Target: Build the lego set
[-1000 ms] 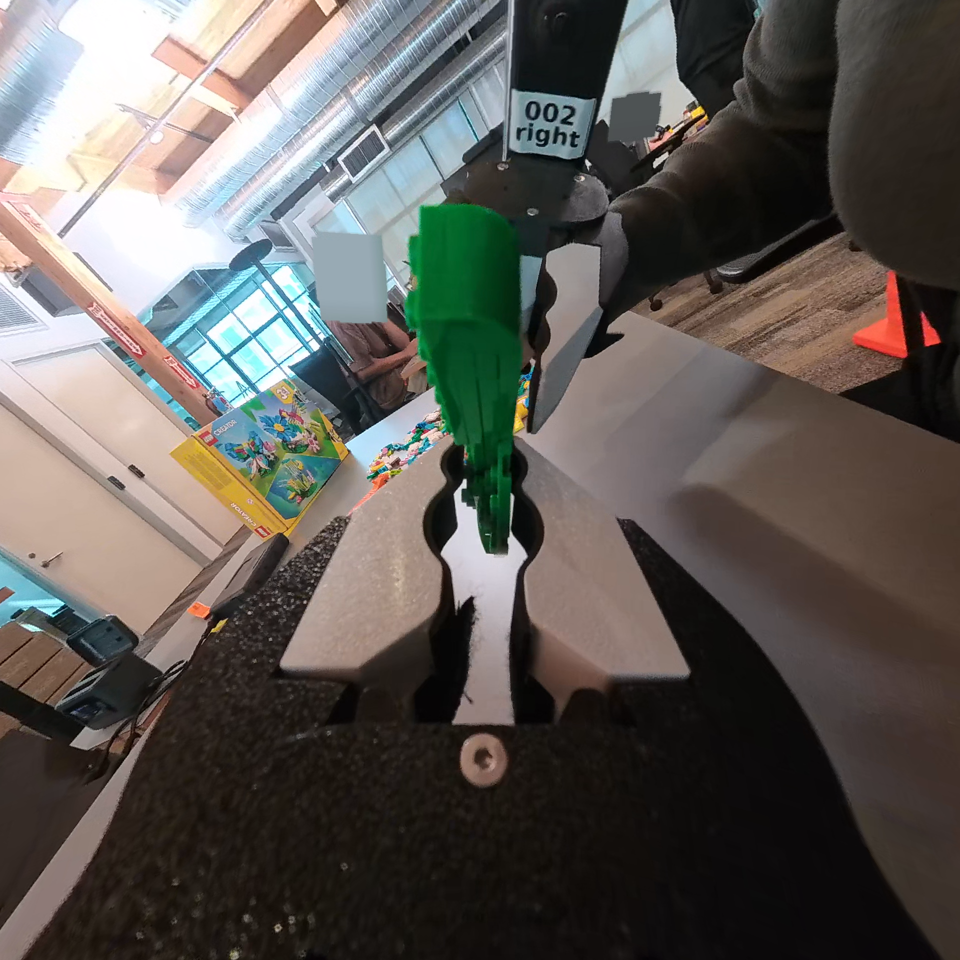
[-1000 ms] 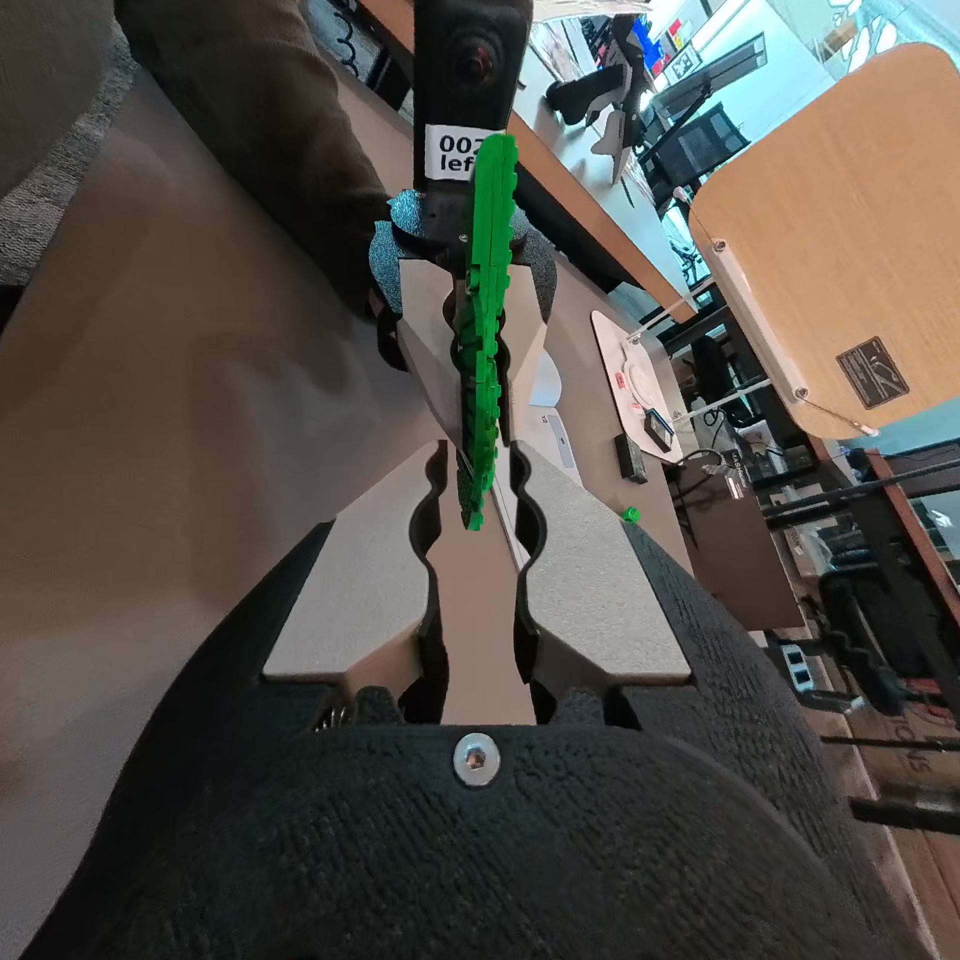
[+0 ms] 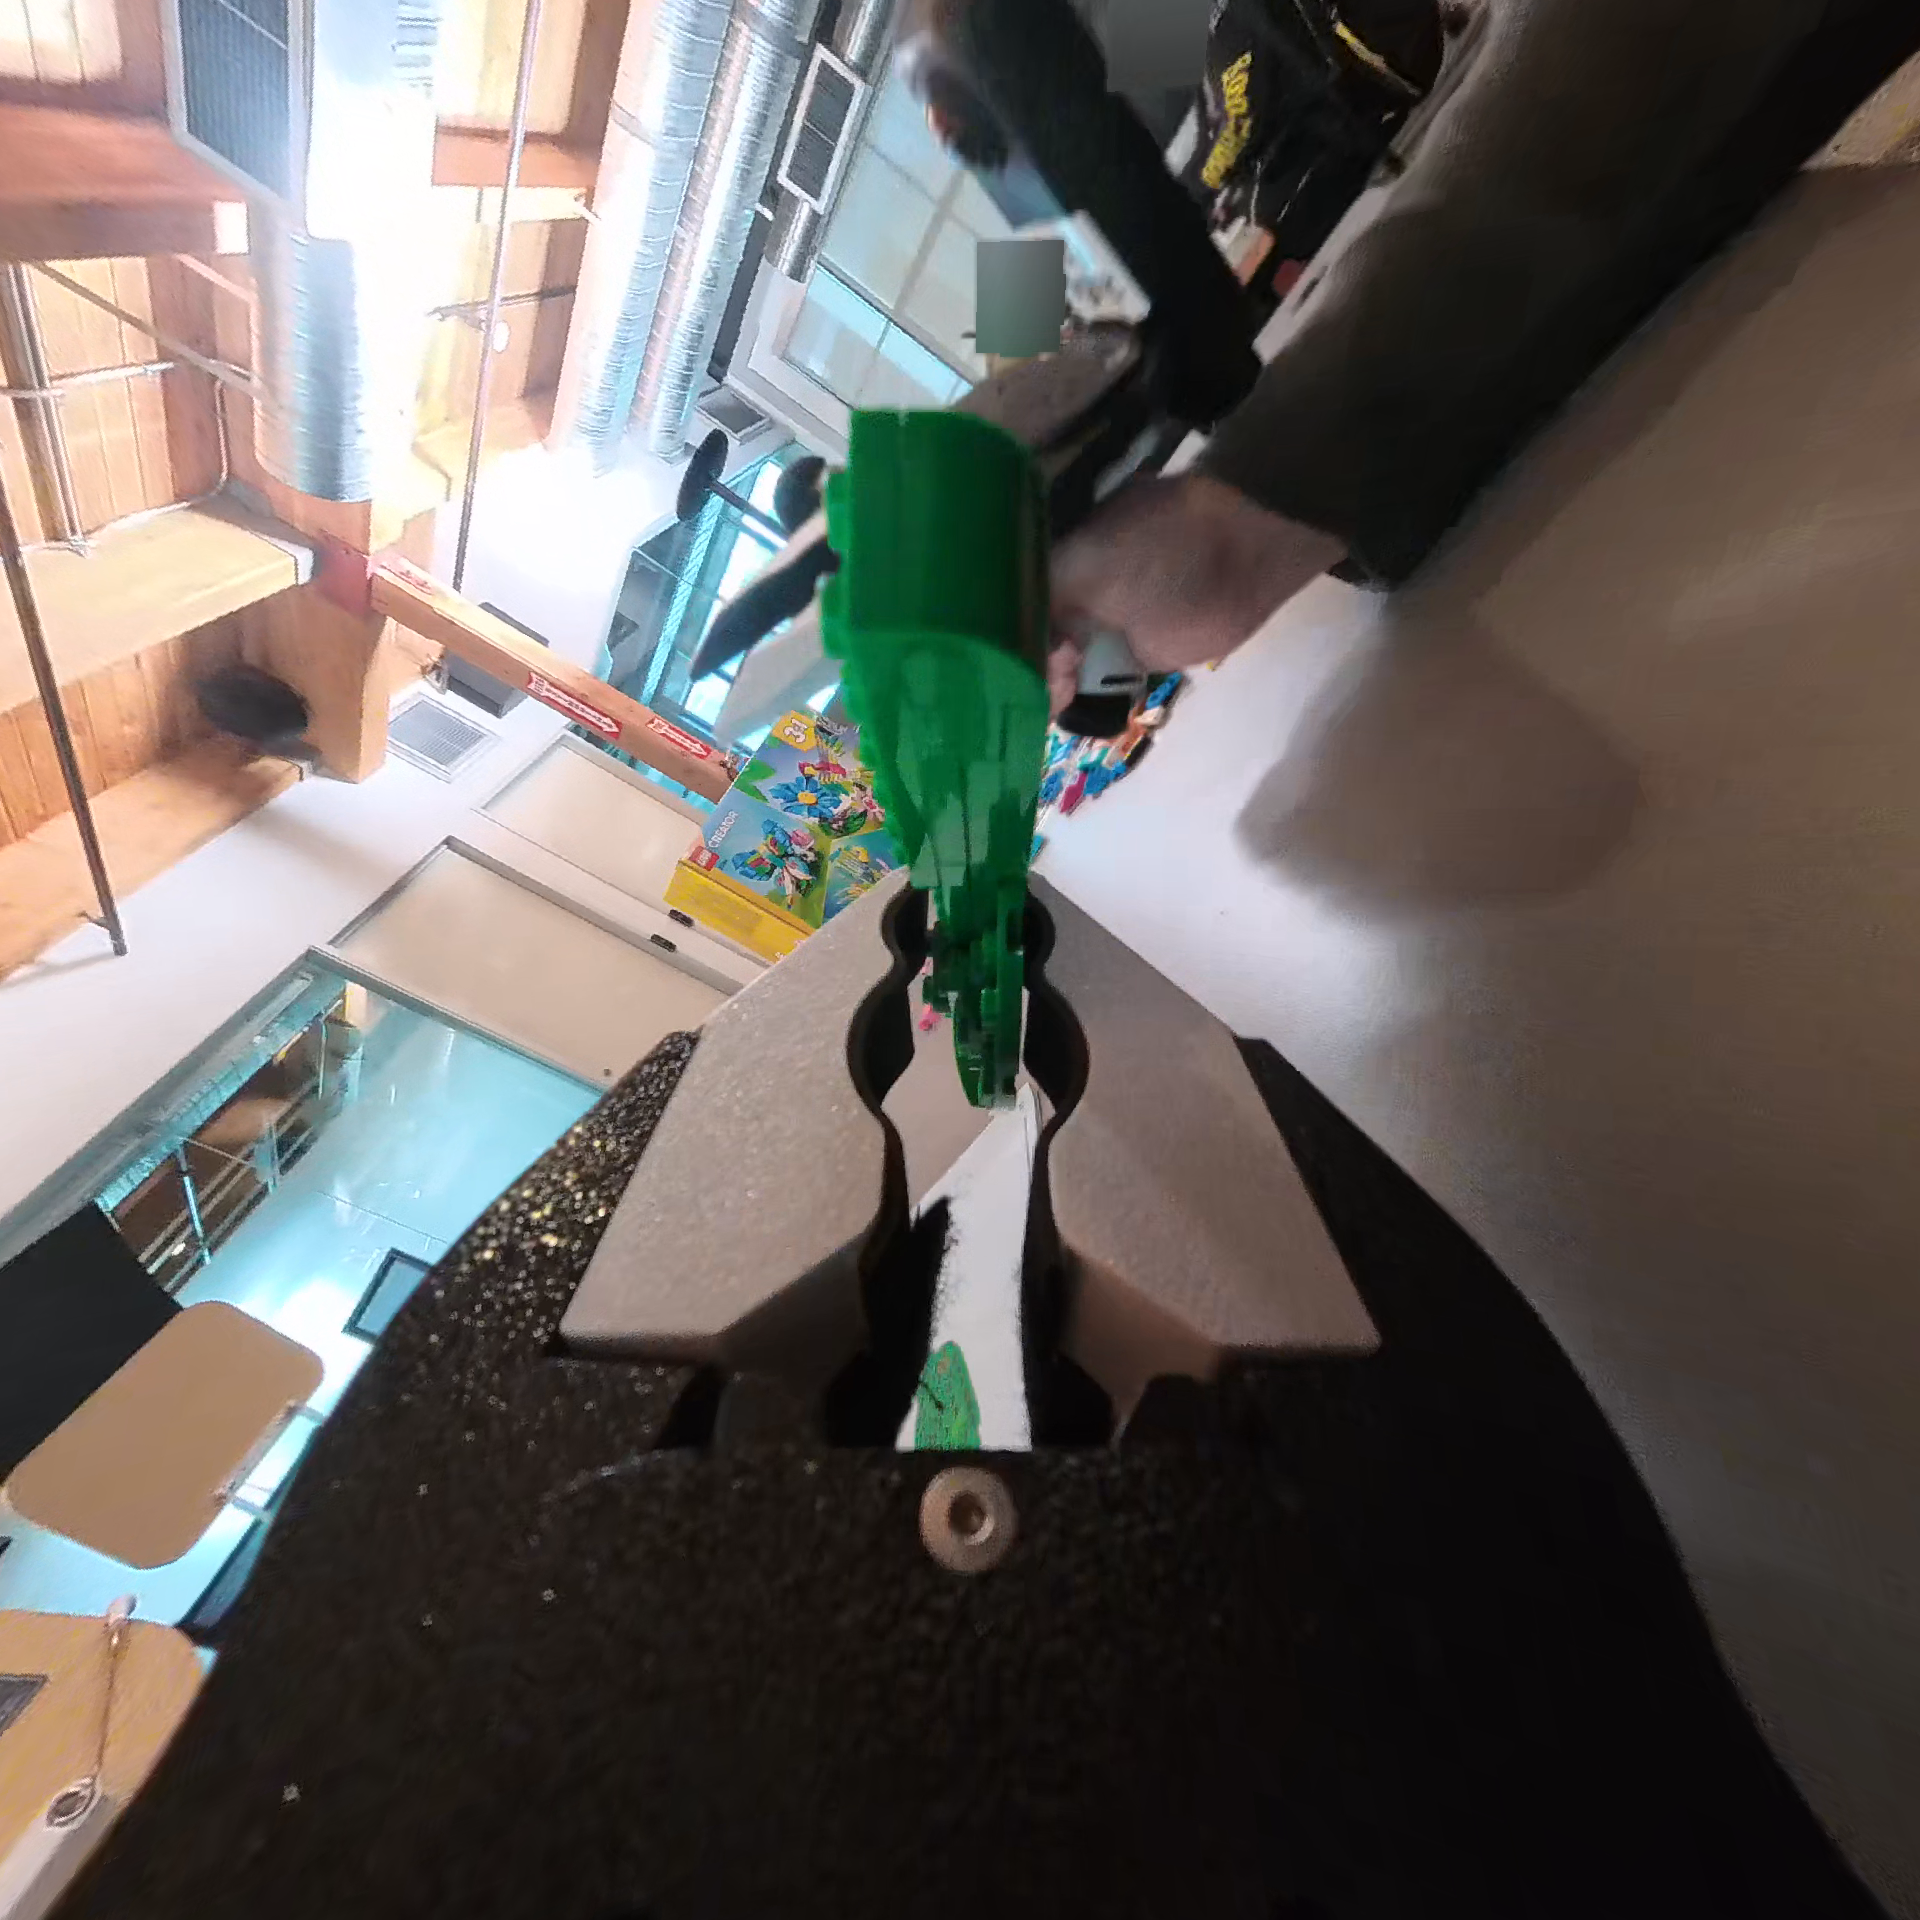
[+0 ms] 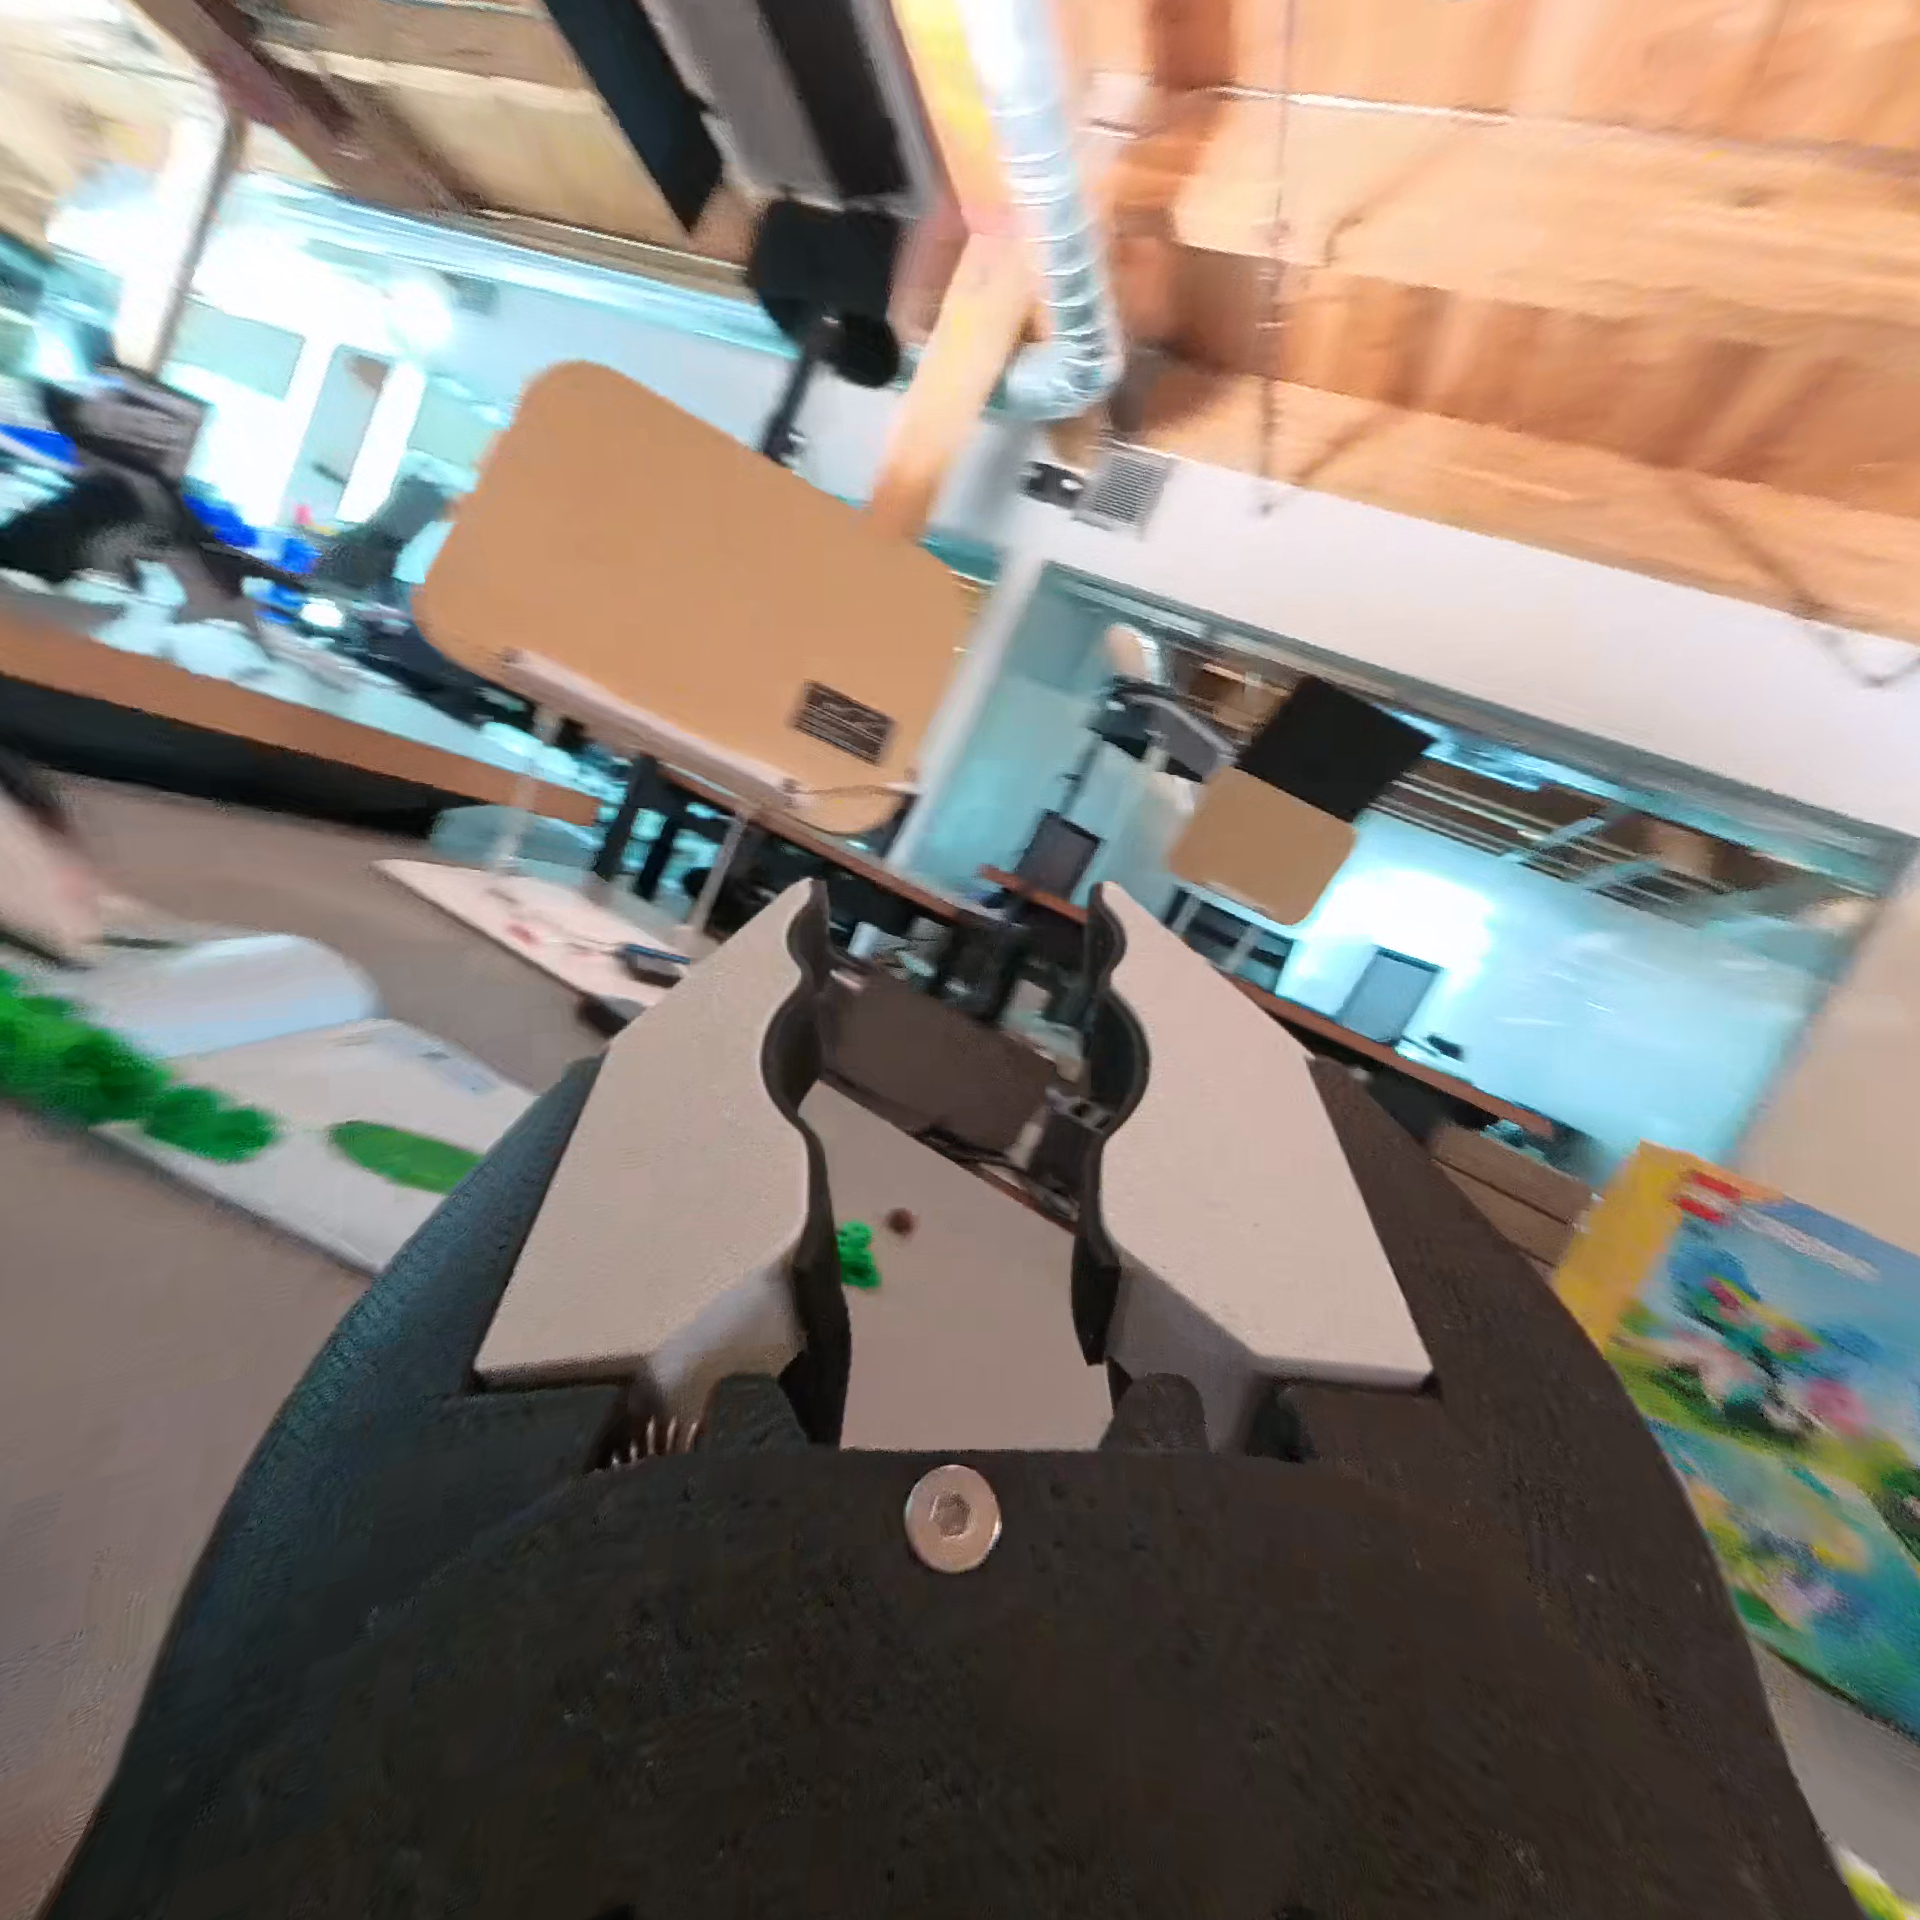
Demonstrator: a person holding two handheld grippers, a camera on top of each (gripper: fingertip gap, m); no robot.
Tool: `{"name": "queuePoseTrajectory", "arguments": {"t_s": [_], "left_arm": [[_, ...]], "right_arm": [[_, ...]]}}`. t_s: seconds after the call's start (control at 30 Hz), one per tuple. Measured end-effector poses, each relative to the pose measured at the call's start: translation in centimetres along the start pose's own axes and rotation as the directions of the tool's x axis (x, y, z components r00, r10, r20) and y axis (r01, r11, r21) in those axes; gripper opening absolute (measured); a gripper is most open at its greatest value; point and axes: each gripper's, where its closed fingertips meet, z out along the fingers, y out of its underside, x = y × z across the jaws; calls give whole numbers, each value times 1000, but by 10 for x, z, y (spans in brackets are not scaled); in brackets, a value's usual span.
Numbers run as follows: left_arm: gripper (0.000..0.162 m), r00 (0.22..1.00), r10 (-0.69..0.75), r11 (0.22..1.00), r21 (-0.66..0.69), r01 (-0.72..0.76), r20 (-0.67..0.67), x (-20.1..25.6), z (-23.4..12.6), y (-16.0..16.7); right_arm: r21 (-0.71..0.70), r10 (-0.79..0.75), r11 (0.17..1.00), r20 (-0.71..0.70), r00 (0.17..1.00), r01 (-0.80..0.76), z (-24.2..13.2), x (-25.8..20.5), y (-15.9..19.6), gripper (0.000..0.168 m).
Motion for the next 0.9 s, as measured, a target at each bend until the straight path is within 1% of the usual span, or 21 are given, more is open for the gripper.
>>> {"name": "queuePoseTrajectory", "arguments": {"t_s": [0.03, 0.2, 0.3, 0.43, 0.53, 0.6, 0.73, 0.8, 0.9], "left_arm": [[13, 1000, 7, 1000, -4, -7, 3, 0, 0, 0], [13, 999, 33, 999, -14, -33, -8, 5, 2, -1], [13, 997, 79, 996, -29, -80, -24, 10, 3, 0], [13, 989, 149, 987, -60, -150, -23, 11, 3, 4], [13, 978, 207, 970, -126, -209, -25, 12, 10, 14], [13, 961, 270, 945, -173, -276, -61, 18, 18, 23], [13, 914, 359, 879, -262, -399, -187, 39, 29, 42], [13, 910, 356, 858, -312, -408, -212, 41, 35, 49], [13, 928, 327, 857, -358, -372, -181, 36, 52, 49]], "right_arm": [[-11, 0, 1000, -36, 999, 0, 5, 5, 9, 46], [-39, 71, 996, -113, 991, -76, 28, 22, 40, 45], [-89, 74, 992, -108, 991, -83, 36, 22, 59, 44], [-87, 69, 993, -98, 993, -78, 41, 24, 63, 42], [-80, 65, 994, -90, 994, -72, 42, 24, 63, 41], [-68, 66, 995, -93, 993, -73, 41, 27, 61, 40], [-55, 95, 993, -102, 990, -101, 39, 34, 61, 39], [-52, 120, 991, -109, 987, -126, 39, 38, 63, 39], [-50, 132, 989, -114, 985, -138, 37, 41, 63, 38]]}}
